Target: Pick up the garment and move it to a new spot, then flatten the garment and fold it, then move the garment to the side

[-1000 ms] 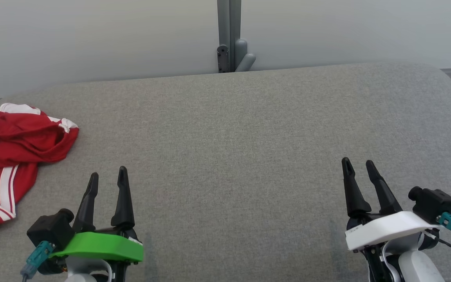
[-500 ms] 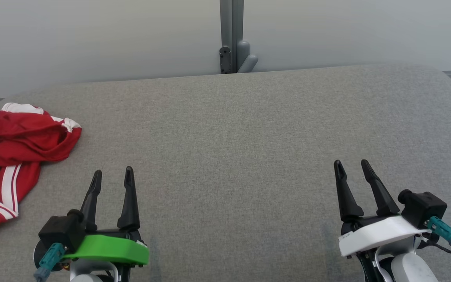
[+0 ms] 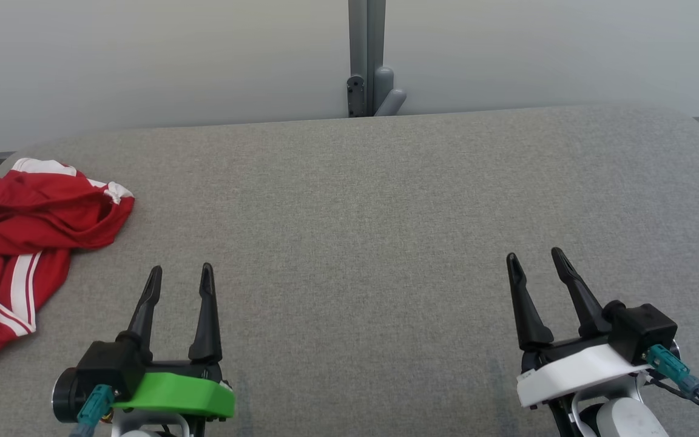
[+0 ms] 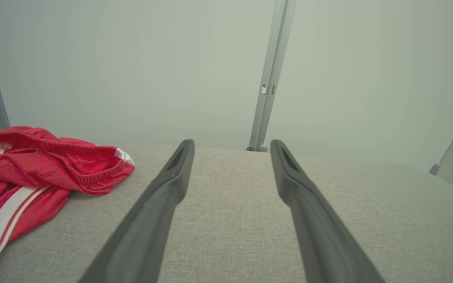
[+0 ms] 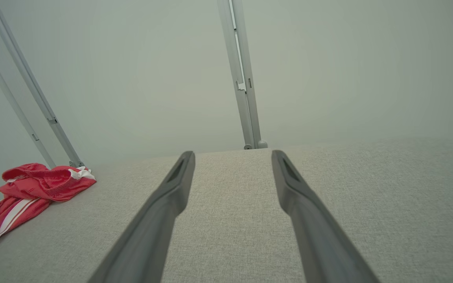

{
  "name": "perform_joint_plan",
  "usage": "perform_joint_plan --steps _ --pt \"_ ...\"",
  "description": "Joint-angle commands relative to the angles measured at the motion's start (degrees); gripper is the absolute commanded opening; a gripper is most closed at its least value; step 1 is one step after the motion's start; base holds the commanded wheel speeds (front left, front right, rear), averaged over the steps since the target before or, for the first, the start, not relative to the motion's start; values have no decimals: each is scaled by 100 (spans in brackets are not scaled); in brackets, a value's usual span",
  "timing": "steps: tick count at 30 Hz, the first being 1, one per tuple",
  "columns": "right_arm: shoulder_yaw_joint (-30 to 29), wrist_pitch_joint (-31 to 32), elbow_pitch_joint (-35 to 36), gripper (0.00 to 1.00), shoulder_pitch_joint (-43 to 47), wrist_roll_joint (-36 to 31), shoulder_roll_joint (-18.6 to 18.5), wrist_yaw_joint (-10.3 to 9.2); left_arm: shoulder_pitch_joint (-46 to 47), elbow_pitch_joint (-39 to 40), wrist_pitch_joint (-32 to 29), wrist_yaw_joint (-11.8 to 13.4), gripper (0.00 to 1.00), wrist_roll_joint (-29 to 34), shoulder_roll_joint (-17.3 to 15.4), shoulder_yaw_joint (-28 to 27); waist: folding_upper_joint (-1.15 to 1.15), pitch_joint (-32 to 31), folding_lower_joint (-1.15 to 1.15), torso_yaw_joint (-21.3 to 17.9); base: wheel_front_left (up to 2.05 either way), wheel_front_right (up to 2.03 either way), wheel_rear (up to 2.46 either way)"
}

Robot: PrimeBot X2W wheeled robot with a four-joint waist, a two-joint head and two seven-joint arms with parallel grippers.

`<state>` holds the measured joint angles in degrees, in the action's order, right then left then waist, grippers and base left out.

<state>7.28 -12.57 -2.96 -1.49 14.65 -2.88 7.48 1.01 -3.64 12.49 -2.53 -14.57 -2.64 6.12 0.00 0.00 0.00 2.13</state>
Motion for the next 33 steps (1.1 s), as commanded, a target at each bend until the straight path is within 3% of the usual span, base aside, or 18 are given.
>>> perform_joint_plan --steps 1,22,33 --pt "15 -52 64 100 28 -115 -9 2 -39 24 57 0 100 115 -33 7 0 -6 0 7 0 0 0" --pt "72 -276 56 100 159 -853 -5 2 -148 82 285 -55 100 898 -41 92 0 -48 0 75 0 0 0" --pt "53 -270 24 100 214 -753 -3 1 -174 19 275 -55 100 875 -40 119 0 -77 0 120 0 0 0"
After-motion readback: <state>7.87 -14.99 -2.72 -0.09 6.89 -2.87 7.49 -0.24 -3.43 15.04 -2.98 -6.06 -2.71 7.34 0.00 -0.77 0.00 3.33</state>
